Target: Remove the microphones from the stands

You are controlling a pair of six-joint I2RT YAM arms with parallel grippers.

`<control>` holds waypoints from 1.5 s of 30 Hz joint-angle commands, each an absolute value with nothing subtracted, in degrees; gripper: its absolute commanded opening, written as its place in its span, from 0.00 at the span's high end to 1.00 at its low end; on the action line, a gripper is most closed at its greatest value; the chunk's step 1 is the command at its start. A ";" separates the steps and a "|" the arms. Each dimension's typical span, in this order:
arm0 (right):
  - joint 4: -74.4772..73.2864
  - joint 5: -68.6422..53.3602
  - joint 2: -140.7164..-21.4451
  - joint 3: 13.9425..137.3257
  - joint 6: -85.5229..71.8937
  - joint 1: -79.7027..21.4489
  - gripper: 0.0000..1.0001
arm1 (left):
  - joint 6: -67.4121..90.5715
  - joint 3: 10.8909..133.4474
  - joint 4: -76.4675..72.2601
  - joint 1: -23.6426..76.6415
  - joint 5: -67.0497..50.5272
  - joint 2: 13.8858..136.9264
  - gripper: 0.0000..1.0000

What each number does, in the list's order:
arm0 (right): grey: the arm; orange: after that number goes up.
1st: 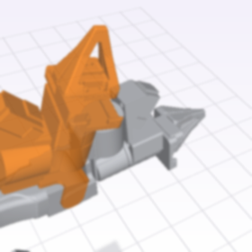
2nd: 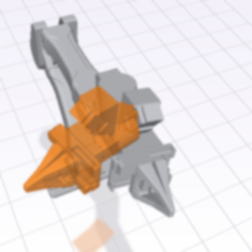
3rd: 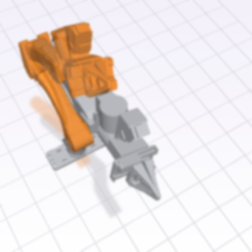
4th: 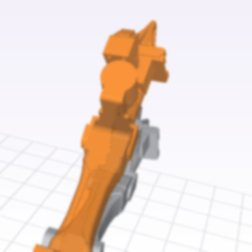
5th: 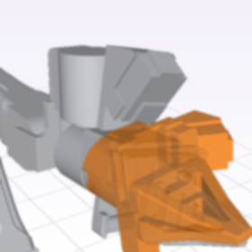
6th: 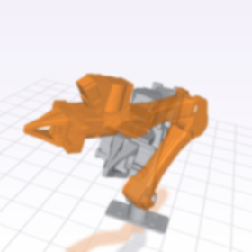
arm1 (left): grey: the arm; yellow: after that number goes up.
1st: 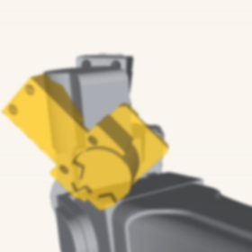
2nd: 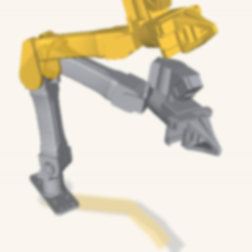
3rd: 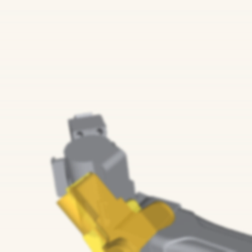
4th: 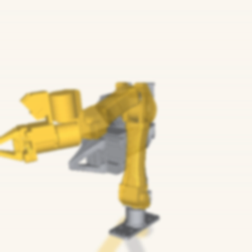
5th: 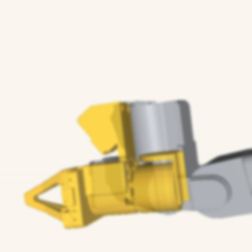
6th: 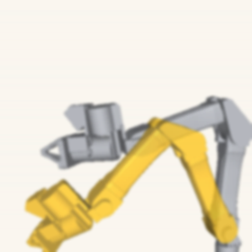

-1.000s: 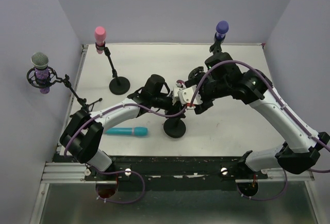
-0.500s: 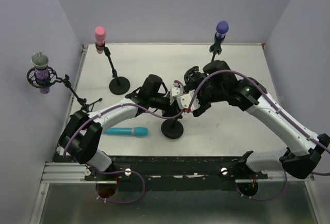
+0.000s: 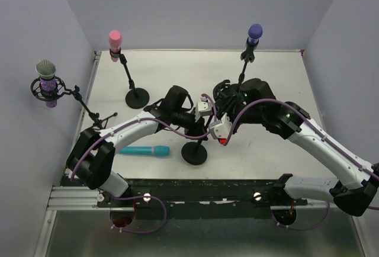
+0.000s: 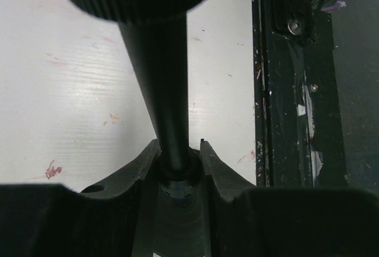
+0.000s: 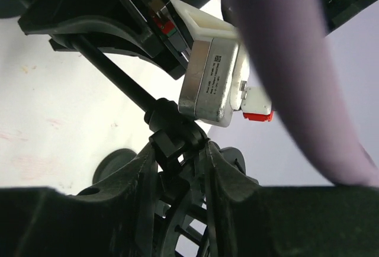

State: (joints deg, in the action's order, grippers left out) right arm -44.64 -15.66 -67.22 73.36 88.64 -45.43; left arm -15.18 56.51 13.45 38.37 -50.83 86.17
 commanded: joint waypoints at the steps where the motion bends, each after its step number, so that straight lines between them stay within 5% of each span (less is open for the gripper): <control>1: -43.59 -15.91 -65.39 71.63 90.97 -45.88 0.74 | -14.85 53.36 7.59 38.32 -53.35 82.89 1.00; 5: -47.54 -14.15 -66.00 75.66 85.80 -45.88 0.84 | -14.85 45.73 -11.99 37.79 -53.35 79.55 1.00; 12: -59.84 -11.69 -72.59 88.76 71.30 -46.23 0.88 | -14.85 34.54 -39.88 47.97 -53.35 76.11 1.00; 13: -60.46 -10.91 -73.03 89.47 69.89 -46.23 0.89 | -14.85 35.59 -39.64 48.68 -2.53 76.64 1.00; 14: -60.90 -10.38 -73.30 89.65 69.09 -46.40 0.89 | -13.46 36.47 -38.51 49.13 -0.90 76.90 1.00; 20: -57.40 -6.51 -71.90 87.72 66.45 -48.25 0.91 | -12.74 34.90 -34.03 48.43 -8.85 74.28 0.41; 22: -55.47 -5.72 -71.02 86.67 66.27 -48.34 0.92 | -10.82 34.63 -31.04 46.59 -15.70 72.78 0.32; 28: -55.19 -5.27 -69.78 85.43 67.33 -48.43 0.93 | -10.11 35.42 -24.79 39.65 -35.48 72.77 0.25; 36: -54.84 -5.54 -69.70 84.64 67.06 -48.60 0.93 | -12.48 41.74 -21.27 36.74 -49.65 79.53 0.36; 44: -53.97 -3.96 -70.22 85.60 61.89 -48.69 0.95 | -12.57 44.39 -19.86 37.17 -46.61 81.39 1.00; 45: -53.79 -3.26 -70.75 86.21 59.79 -48.69 0.96 | -12.22 43.25 -20.99 37.61 -41.71 80.60 1.00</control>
State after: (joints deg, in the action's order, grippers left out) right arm -55.05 -3.92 -71.55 84.58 66.32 -48.05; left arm -10.04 43.22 -19.84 37.19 -47.86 81.69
